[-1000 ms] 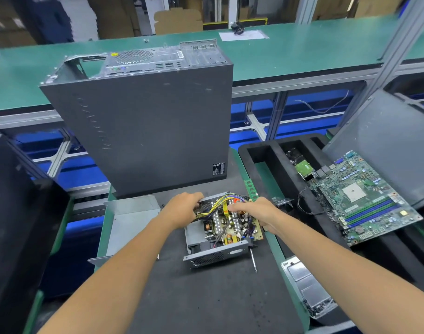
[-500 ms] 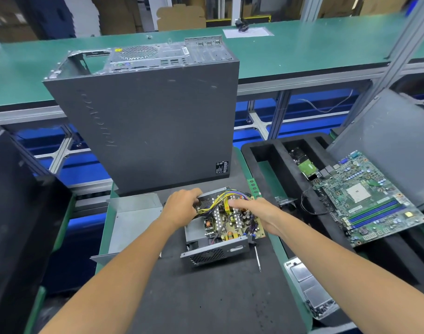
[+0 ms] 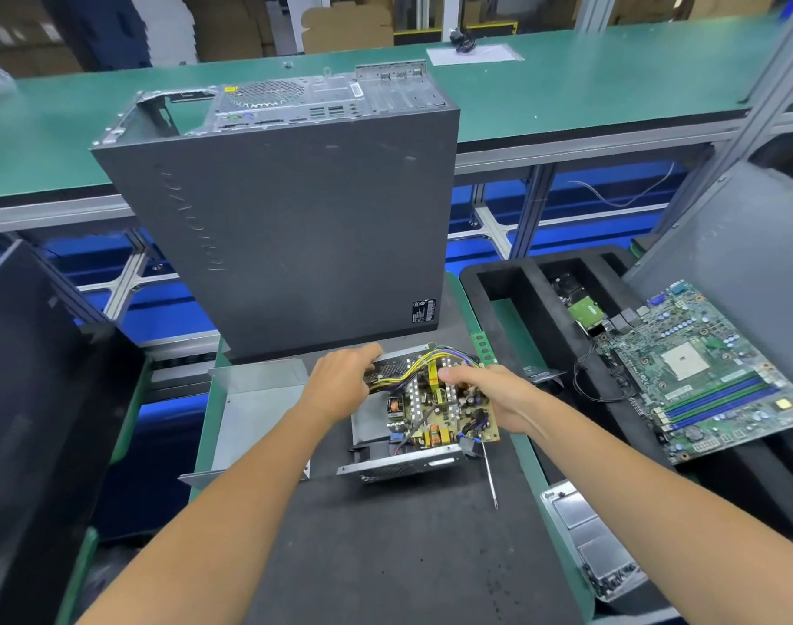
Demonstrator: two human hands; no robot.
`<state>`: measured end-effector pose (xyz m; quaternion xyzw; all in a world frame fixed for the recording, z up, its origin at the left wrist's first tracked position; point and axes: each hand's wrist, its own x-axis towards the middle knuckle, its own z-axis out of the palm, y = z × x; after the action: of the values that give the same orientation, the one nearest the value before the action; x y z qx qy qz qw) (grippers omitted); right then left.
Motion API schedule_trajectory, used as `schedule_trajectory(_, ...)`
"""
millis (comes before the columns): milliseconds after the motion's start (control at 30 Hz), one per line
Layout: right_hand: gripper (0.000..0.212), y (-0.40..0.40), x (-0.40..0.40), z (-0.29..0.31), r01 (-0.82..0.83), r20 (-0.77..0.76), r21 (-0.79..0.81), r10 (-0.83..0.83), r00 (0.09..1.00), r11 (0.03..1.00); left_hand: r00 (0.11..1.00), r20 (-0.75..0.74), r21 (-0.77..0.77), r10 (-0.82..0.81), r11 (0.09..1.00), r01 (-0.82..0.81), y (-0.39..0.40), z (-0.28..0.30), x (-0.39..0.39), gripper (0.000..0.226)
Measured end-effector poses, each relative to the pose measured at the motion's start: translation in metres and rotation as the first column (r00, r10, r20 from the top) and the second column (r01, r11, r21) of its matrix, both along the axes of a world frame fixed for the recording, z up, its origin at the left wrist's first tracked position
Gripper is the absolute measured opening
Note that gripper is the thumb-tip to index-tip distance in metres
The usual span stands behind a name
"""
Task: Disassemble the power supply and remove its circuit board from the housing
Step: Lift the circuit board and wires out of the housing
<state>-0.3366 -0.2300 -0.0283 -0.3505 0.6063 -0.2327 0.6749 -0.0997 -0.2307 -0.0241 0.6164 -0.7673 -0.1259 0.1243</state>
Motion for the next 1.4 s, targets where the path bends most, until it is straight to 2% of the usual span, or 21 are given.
schedule_trajectory(67,0.122,-0.002,0.003,0.002,-0.018,-0.059,-0.013,0.017,0.998,1.0,1.0,0.02,0.006,0.007,1.0,-0.008,0.001,-0.002,0.0,0.044)
schedule_trajectory(200,0.095,-0.004,0.005,0.005,-0.039,-0.173,-0.06,0.028,0.984,0.997,0.998,0.053,0.033,0.019,0.999,-0.021,0.003,-0.009,-0.003,0.046)
schedule_trajectory(367,0.116,-0.005,0.007,0.008,-0.017,-0.228,-0.109,-0.008,0.974,0.994,0.999,0.052,0.051,-0.015,0.999,0.013,-0.003,-0.007,-0.005,0.041)
schedule_trajectory(467,0.119,-0.004,0.006,0.008,-0.006,-0.228,-0.091,-0.015,0.974,0.996,0.996,0.055,0.092,-0.071,0.994,0.066,-0.007,-0.007,-0.001,0.03)
schedule_trajectory(600,0.112,-0.001,0.005,0.006,0.001,-0.235,-0.104,-0.026,0.972,0.995,0.988,0.058,0.156,-0.142,0.979,0.131,-0.012,-0.001,-0.004,0.02)
schedule_trajectory(733,0.103,0.004,0.012,0.007,-0.01,-0.279,-0.195,-0.046,0.959,0.981,0.991,0.04,0.131,-0.124,0.984,0.118,-0.012,-0.004,-0.002,0.017)
schedule_trajectory(867,0.082,0.014,0.015,0.011,-0.007,-0.32,-0.27,-0.083,0.944,0.963,0.986,0.027,0.174,-0.167,0.972,0.16,-0.016,-0.002,0.001,0.031)
schedule_trajectory(933,0.078,0.017,0.018,0.011,-0.007,-0.331,-0.299,-0.097,0.938,0.954,0.98,0.055,0.184,-0.193,0.966,0.18,-0.019,-0.001,0.004,0.035)
schedule_trajectory(1033,0.081,0.019,0.017,0.01,-0.008,-0.326,-0.291,-0.091,0.941,0.957,0.973,0.081,0.183,-0.218,0.962,0.201,-0.019,-0.002,0.003,0.034)
schedule_trajectory(1167,0.071,0.015,0.007,0.003,0.057,-0.243,-0.173,-0.099,0.965,0.983,0.97,0.05,0.195,-0.239,0.955,0.225,-0.016,-0.004,-0.002,0.026)
schedule_trajectory(1233,0.073,0.016,0.005,0.0,0.085,-0.214,-0.116,-0.108,0.971,0.99,0.973,0.039,0.197,-0.227,0.957,0.215,-0.014,-0.003,-0.002,0.028)
schedule_trajectory(1400,0.065,0.022,0.007,-0.004,0.068,-0.197,-0.147,-0.096,0.976,0.987,0.978,0.063,0.176,-0.197,0.967,0.183,-0.009,0.0,0.003,0.036)
